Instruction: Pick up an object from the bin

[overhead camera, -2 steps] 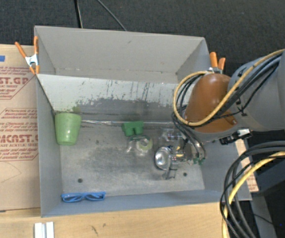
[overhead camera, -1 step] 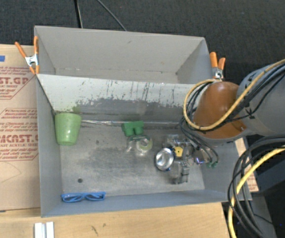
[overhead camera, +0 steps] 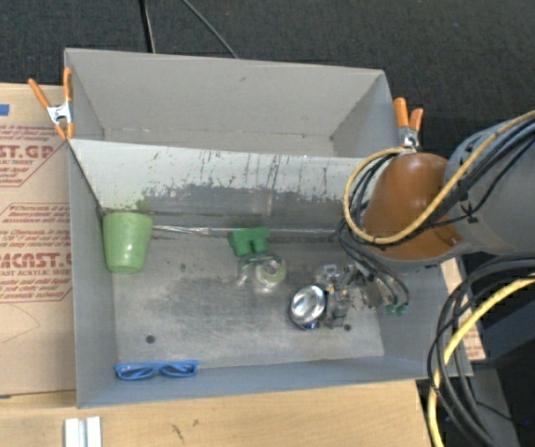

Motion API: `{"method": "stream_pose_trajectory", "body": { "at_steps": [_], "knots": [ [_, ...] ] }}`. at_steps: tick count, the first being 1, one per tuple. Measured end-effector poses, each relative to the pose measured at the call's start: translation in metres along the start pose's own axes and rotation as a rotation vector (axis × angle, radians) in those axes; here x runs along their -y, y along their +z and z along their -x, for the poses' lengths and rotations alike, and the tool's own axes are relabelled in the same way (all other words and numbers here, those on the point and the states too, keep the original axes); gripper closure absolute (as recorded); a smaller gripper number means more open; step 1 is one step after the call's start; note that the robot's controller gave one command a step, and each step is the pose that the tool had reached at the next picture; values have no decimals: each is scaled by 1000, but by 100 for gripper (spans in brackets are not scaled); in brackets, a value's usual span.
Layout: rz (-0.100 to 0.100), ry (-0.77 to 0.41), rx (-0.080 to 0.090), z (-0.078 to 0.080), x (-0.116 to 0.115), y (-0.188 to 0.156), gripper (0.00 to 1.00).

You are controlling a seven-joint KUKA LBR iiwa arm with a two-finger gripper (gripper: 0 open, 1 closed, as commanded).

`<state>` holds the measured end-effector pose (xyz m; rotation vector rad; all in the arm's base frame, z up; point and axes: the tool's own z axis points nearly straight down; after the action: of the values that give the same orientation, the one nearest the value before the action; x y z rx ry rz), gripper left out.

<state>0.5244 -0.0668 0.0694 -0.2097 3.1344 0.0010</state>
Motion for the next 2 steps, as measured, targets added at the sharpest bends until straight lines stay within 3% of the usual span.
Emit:
{"method": "stream_pose_trajectory", "body": {
  "at_steps": [1, 2],
  "knots": [
    [-3, -13, 7, -31, -1, -132, 100],
    [2, 57, -6, -26, 18, -51, 100]
  ]
}}
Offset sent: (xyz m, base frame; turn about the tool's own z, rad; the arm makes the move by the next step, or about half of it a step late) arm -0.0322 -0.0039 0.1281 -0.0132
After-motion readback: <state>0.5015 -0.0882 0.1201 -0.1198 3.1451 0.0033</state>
